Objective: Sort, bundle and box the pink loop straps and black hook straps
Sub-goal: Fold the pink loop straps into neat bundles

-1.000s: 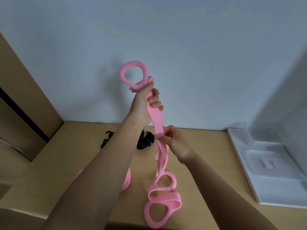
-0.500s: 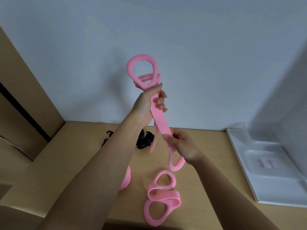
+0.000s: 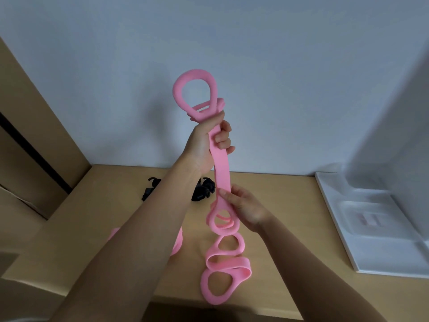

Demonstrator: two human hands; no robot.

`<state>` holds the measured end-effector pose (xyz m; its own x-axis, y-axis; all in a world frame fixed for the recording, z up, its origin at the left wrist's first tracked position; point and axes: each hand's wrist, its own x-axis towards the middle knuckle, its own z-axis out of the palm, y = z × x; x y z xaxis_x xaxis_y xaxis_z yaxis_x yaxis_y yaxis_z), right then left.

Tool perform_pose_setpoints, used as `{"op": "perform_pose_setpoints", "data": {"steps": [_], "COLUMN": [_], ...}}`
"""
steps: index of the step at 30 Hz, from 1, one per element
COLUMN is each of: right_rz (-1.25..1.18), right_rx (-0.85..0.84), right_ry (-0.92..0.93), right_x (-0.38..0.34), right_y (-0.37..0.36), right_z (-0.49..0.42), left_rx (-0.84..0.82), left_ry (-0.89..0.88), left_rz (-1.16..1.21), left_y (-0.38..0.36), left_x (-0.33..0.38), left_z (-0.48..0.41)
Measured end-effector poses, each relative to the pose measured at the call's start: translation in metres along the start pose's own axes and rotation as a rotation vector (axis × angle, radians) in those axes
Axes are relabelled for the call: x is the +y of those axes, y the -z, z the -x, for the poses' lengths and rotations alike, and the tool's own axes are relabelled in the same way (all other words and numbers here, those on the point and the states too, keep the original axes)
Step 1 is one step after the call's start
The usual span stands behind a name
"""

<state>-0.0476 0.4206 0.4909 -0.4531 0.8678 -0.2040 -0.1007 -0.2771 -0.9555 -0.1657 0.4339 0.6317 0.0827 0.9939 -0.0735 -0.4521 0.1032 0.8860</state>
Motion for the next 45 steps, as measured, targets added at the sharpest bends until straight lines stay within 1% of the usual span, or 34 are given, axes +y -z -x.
{"op": "perform_pose_setpoints", "data": {"steps": [5, 8, 12, 15, 17, 18, 20, 21, 22, 23, 24, 26, 28, 29, 31, 33, 35, 37, 39, 42, 45], "right_rz": [0.024, 0.108, 0.230, 0.296, 0.288, 0.269, 0.274, 0.313, 0.405, 0.552, 0.709, 0.925, 1.037, 1.066, 1.028, 0.913, 0.786, 0.695, 0.636, 0.638, 0.576], "right_rx": [-0.032, -0.062, -0.110, -0.117, -0.093, -0.051, 0.097, 0.188, 0.287, 0.363, 0.402, 0.387, 0.341, 0.346, 0.400, 0.439, 0.411, 0.304, 0.158, -0.048, -0.181], "right_ry": [-0.038, -0.035, -0.092, -0.101, -0.129, -0.160, -0.214, -0.225, -0.234, -0.257, -0.296, -0.393, -0.454, -0.453, -0.372, -0.223, -0.078, 0.060, 0.156, 0.236, 0.324], "right_x": [0.012, 0.016, 0.024, 0.034, 0.044, 0.051, 0.068, 0.076, 0.085, 0.093, 0.100, 0.109, 0.111, 0.108, 0.096, 0.075, 0.045, 0.007, -0.033, -0.090, -0.132], "right_y": [0.000, 0.000, 0.003, 0.005, 0.011, 0.015, 0.023, 0.026, 0.028, 0.029, 0.029, 0.026, 0.022, 0.019, 0.016, 0.018, 0.022, 0.025, 0.023, 0.014, -0.002], "right_z": [0.005, 0.009, 0.015, 0.017, 0.019, 0.022, 0.027, 0.029, 0.029, 0.029, 0.028, 0.025, 0.022, 0.021, 0.019, 0.019, 0.023, 0.034, 0.048, 0.068, 0.081], "left_rx": [-0.028, -0.057, -0.092, -0.095, -0.071, -0.059, -0.047, -0.043, -0.039, -0.033, -0.027, -0.021, -0.014, -0.012, -0.010, -0.006, -0.001, 0.013, 0.031, 0.010, -0.020], "left_ry": [0.054, 0.075, 0.100, 0.120, 0.136, 0.137, 0.140, 0.149, 0.162, 0.176, 0.187, 0.202, 0.218, 0.219, 0.205, 0.165, 0.119, 0.046, -0.006, -0.039, -0.036], "left_rz": [0.048, 0.011, -0.014, -0.013, -0.020, -0.034, -0.066, -0.073, -0.077, -0.083, -0.092, -0.108, -0.117, -0.127, -0.155, -0.194, -0.247, -0.334, -0.404, -0.477, -0.576], "left_y": [0.006, 0.008, 0.014, 0.018, 0.021, 0.023, 0.028, 0.031, 0.034, 0.036, 0.038, 0.042, 0.045, 0.047, 0.050, 0.053, 0.055, 0.057, 0.055, 0.053, 0.040], "left_x": [-0.006, -0.010, -0.017, -0.021, -0.022, -0.023, -0.024, -0.025, -0.026, -0.029, -0.031, -0.036, -0.039, -0.040, -0.040, -0.038, -0.036, -0.036, -0.037, -0.041, -0.042], "left_z": [0.004, 0.006, 0.010, 0.014, 0.016, 0.017, 0.019, 0.019, 0.020, 0.021, 0.022, 0.023, 0.025, 0.025, 0.024, 0.024, 0.023, 0.021, 0.021, 0.021, 0.020]}}
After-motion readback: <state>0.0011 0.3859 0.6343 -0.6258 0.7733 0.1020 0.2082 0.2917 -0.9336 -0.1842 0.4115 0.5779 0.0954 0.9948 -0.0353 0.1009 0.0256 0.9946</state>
